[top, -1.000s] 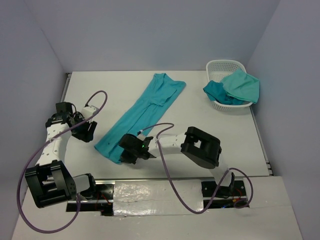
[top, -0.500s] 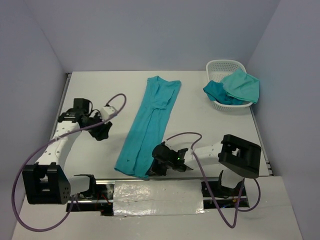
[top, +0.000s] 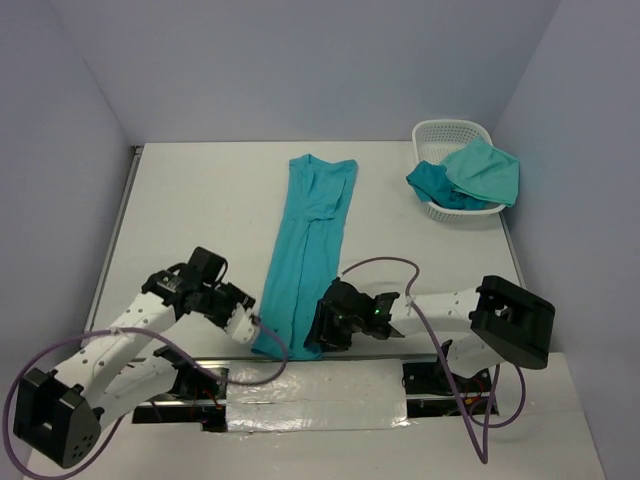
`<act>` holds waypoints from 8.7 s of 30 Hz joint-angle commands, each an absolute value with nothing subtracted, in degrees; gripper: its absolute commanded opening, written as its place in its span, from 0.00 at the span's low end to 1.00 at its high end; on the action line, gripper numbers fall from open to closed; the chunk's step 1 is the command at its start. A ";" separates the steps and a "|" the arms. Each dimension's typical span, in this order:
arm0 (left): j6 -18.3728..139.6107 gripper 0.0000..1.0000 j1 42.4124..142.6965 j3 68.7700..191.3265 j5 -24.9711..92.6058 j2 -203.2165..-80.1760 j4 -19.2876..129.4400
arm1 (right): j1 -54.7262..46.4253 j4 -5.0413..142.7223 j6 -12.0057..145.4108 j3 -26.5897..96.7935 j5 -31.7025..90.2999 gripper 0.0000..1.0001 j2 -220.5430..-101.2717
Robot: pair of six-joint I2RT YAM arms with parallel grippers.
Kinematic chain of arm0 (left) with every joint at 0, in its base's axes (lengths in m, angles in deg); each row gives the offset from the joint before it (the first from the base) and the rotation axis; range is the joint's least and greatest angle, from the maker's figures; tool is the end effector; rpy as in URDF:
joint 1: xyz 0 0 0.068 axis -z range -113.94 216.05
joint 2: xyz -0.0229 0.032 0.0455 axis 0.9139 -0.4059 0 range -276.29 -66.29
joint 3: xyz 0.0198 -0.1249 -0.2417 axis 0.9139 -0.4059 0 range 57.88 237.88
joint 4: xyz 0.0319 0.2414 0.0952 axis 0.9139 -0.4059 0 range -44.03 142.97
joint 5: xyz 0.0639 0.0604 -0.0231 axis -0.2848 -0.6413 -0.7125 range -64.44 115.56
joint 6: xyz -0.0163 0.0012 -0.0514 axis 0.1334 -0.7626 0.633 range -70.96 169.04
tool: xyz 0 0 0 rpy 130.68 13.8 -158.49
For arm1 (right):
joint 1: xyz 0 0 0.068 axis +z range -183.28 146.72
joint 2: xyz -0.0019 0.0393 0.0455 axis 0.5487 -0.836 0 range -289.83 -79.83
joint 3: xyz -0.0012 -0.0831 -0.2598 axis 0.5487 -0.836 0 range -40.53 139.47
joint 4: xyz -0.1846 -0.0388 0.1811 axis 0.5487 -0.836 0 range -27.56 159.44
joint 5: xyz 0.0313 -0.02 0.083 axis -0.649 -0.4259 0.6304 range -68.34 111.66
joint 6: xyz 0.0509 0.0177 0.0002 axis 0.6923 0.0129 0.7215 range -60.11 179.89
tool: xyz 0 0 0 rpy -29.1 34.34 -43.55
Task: Fold and stack the t-shirts
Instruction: Grab the bottom of the folded rectangular tshirt with both arms, then fold the folded rectangular tshirt in 1/3 of the way, then grab one side of the 2/3 rectangular tshirt with both arms, then fold the long partially folded tshirt into a neat square
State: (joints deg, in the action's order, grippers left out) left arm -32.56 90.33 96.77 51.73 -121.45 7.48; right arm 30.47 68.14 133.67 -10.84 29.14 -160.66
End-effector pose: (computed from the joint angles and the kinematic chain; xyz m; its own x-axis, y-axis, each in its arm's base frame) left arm 0.1497 -0.0847 0.2257 0.4358 0.7774 -0.4535 0.8762 -0.2512 0.4113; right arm 0.1042 0.2219 0.1343 -0.9855 0.1541 -0.0712 0.0785 0.7853 0.6142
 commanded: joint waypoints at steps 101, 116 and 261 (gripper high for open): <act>33.55 0.49 80.91 170.19 42.35 -198.39 33.46 | -22.29 35.78 88.29 78.46 39.33 0.49 -213.42; 37.17 0.53 78.63 171.00 46.39 -192.86 30.30 | -11.59 42.46 69.38 60.71 43.54 0.00 -202.24; 7.98 0.00 89.89 143.03 59.49 -156.27 -10.75 | -8.31 21.63 82.84 24.32 56.73 0.00 -157.77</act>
State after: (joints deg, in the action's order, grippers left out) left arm 5.10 94.33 137.01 59.10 -152.18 -7.41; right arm -5.53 26.06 85.32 19.26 56.95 -153.80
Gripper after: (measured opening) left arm 0.101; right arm 0.017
